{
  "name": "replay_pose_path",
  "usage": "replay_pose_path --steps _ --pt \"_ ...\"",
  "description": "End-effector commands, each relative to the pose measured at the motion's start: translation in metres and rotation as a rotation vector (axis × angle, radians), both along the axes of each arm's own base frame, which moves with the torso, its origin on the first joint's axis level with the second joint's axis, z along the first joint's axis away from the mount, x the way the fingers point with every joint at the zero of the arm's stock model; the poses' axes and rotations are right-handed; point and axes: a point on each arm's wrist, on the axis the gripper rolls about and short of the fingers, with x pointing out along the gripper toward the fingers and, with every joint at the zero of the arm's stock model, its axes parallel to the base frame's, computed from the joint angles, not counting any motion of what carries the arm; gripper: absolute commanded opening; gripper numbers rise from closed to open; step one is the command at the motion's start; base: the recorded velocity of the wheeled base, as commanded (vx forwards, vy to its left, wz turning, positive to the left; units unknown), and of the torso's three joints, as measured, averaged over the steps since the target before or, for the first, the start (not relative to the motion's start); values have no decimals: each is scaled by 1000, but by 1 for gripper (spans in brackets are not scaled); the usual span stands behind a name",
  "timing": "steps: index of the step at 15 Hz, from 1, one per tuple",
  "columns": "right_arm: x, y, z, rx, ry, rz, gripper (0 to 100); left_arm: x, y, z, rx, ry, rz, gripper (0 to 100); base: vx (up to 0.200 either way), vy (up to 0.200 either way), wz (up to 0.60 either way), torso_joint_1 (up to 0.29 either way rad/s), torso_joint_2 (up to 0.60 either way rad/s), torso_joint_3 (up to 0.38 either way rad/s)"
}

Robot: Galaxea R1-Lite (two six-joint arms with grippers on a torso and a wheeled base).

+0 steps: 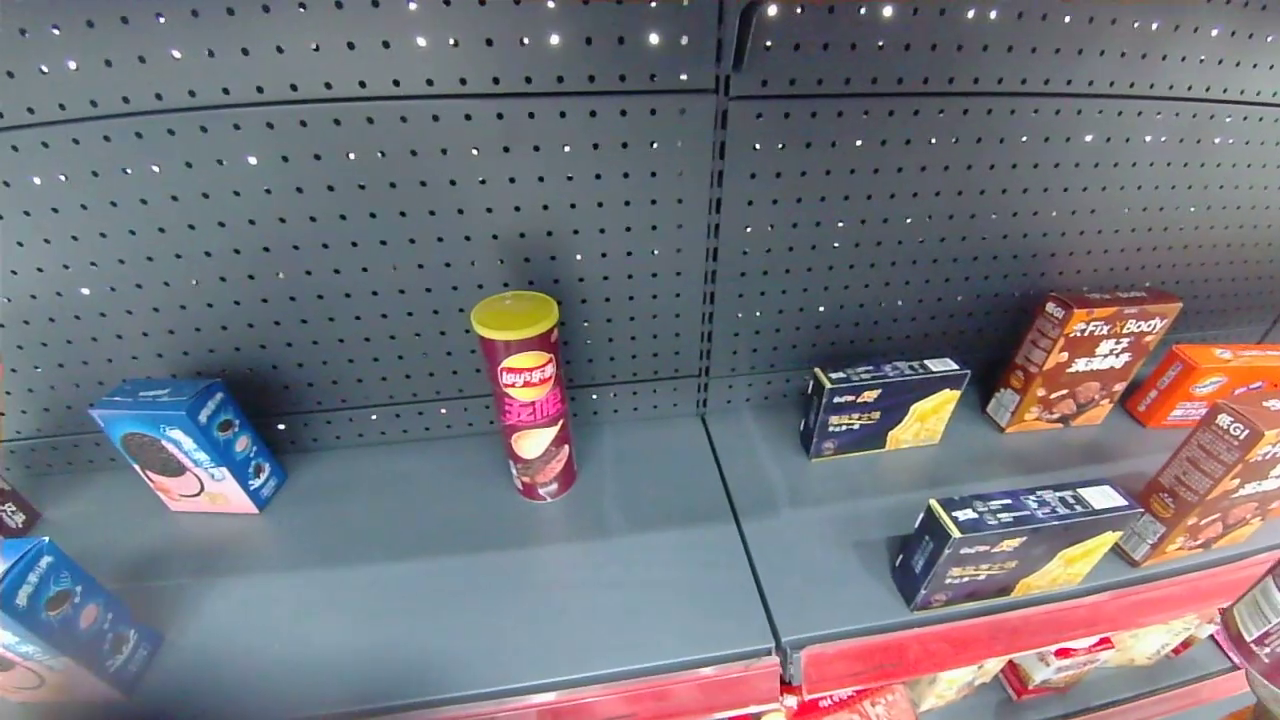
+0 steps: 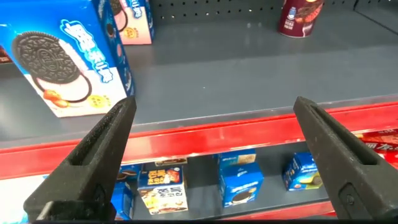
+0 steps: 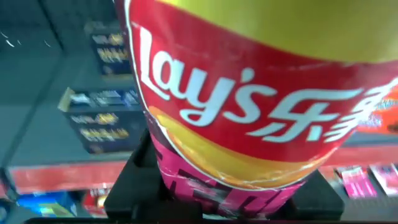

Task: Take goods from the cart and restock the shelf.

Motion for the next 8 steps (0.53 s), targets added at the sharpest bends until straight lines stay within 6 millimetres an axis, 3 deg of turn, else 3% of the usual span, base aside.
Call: replay_pose_path --steps 1,4,8 --pt "-10 4 -12 15 -10 55 0 0 0 0 0 1 0 100 0 0 0 0 0 0" --pt "-26 5 -27 113 -52 83 0 0 0 0 0 1 0 100 0 0 0 0 0 0" --pt "-45 7 -31 157 -57 143 0 0 0 0 0 1 0 100 0 0 0 0 0 0"
